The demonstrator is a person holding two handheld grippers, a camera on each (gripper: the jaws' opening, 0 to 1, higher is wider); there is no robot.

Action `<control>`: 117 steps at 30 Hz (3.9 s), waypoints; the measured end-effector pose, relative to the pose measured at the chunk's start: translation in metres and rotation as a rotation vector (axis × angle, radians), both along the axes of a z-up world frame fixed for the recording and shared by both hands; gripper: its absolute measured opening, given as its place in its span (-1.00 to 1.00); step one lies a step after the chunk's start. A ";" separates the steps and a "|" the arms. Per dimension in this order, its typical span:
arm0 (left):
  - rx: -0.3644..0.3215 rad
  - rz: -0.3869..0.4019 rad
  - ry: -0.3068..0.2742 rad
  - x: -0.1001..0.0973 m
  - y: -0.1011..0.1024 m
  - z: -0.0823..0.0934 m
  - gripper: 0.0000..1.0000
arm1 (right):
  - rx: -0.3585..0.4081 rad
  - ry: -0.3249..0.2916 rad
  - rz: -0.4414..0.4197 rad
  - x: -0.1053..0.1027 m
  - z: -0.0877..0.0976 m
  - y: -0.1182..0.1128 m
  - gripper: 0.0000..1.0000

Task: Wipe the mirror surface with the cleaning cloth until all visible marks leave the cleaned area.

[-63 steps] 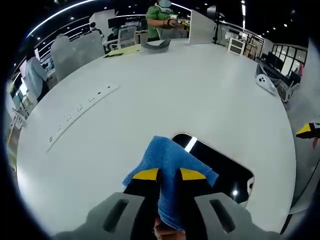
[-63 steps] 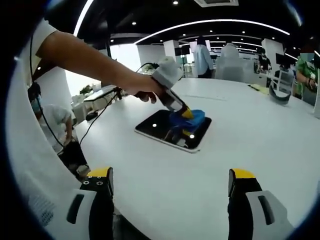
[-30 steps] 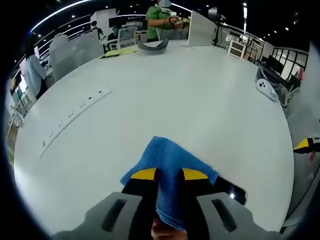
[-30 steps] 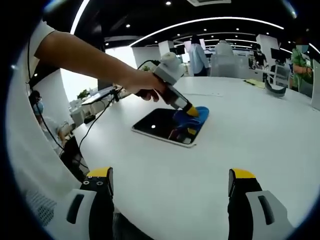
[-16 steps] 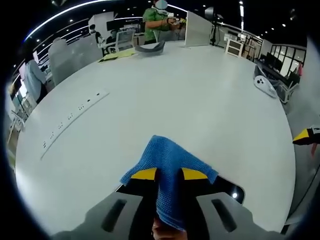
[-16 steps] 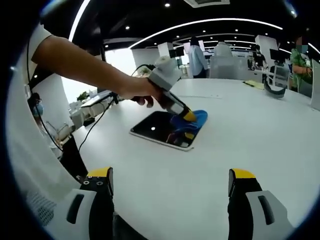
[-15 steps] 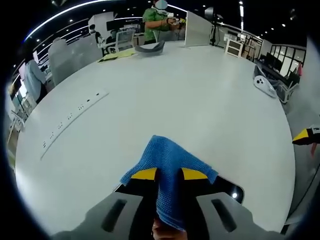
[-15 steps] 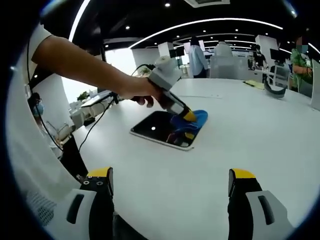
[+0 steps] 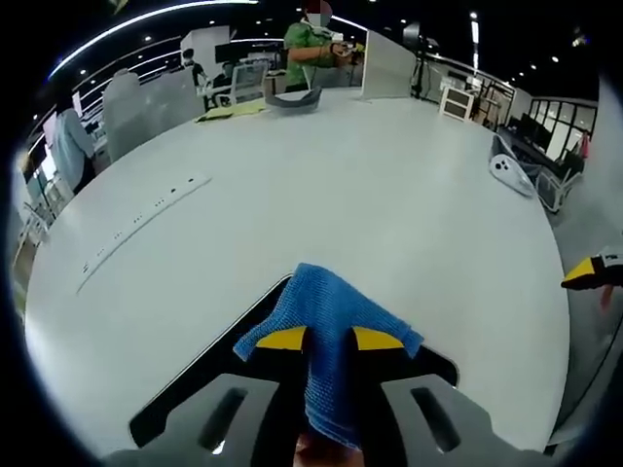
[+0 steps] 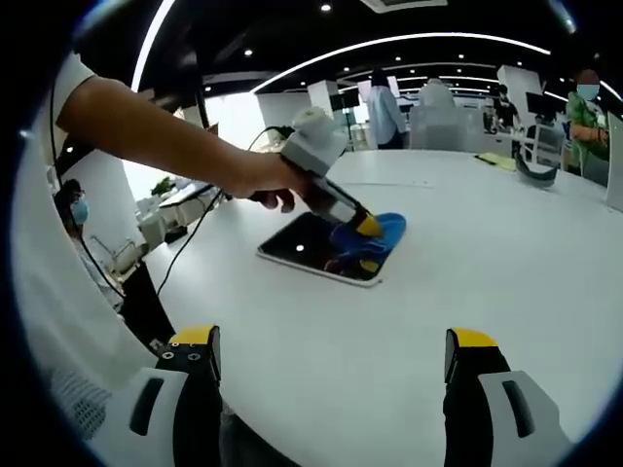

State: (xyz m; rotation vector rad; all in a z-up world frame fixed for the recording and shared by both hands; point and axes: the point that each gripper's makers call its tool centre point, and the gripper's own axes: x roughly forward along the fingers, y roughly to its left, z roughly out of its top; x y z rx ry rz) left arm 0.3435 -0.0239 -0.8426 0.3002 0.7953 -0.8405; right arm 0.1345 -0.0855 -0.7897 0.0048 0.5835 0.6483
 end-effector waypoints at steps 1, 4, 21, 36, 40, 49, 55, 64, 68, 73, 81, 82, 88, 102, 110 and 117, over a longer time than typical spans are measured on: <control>-0.001 -0.002 -0.002 -0.001 0.000 0.000 -0.71 | 0.000 0.000 0.001 -0.001 0.000 0.001 0.91; -0.001 -0.001 0.002 -0.001 0.000 0.000 -0.71 | -0.003 0.001 0.006 -0.002 0.000 0.002 0.91; 0.009 -0.021 0.000 -0.011 0.000 0.000 -0.71 | -0.003 -0.005 -0.006 -0.007 0.001 0.002 0.91; 0.024 -0.068 -0.012 -0.015 0.002 0.000 -0.74 | -0.012 -0.010 -0.004 -0.005 0.003 0.001 0.91; 0.030 -0.073 -0.019 -0.016 0.003 0.000 -0.74 | -0.012 -0.009 -0.006 -0.006 0.003 0.000 0.91; 0.044 -0.094 -0.024 -0.018 0.008 0.001 -0.75 | -0.017 -0.007 -0.004 -0.006 0.003 0.000 0.92; 0.046 -0.097 -0.026 -0.019 0.014 0.000 -0.75 | -0.019 -0.002 0.000 -0.008 0.002 0.001 0.92; 0.047 -0.097 -0.027 -0.020 0.018 0.000 -0.75 | -0.025 0.008 -0.005 -0.012 -0.004 0.001 0.92; 0.048 -0.097 -0.028 -0.021 0.020 0.000 -0.75 | -0.025 0.002 -0.005 -0.013 -0.002 0.002 0.92; 0.040 -0.088 -0.030 -0.023 0.023 0.000 -0.75 | -0.023 0.000 -0.005 -0.014 -0.003 0.003 0.92; 0.031 -0.079 -0.032 -0.025 0.027 0.000 -0.75 | -0.032 -0.005 -0.008 -0.015 -0.004 0.002 0.92; 0.031 -0.079 -0.032 -0.025 0.028 0.000 -0.75 | -0.035 -0.006 -0.010 -0.015 -0.003 0.002 0.92; 0.035 -0.078 -0.031 -0.026 0.031 0.000 -0.75 | -0.038 -0.015 -0.019 -0.014 -0.002 0.001 0.92; 0.039 -0.057 -0.018 -0.030 0.039 0.000 -0.74 | -0.071 -0.038 -0.013 -0.014 0.001 0.002 0.92; 0.038 -0.074 -0.015 -0.031 0.042 0.000 -0.74 | -0.074 -0.041 -0.016 -0.013 0.004 0.002 0.92; 0.040 -0.081 -0.004 -0.032 0.048 0.000 -0.74 | -0.076 -0.045 -0.018 -0.007 0.006 0.002 0.92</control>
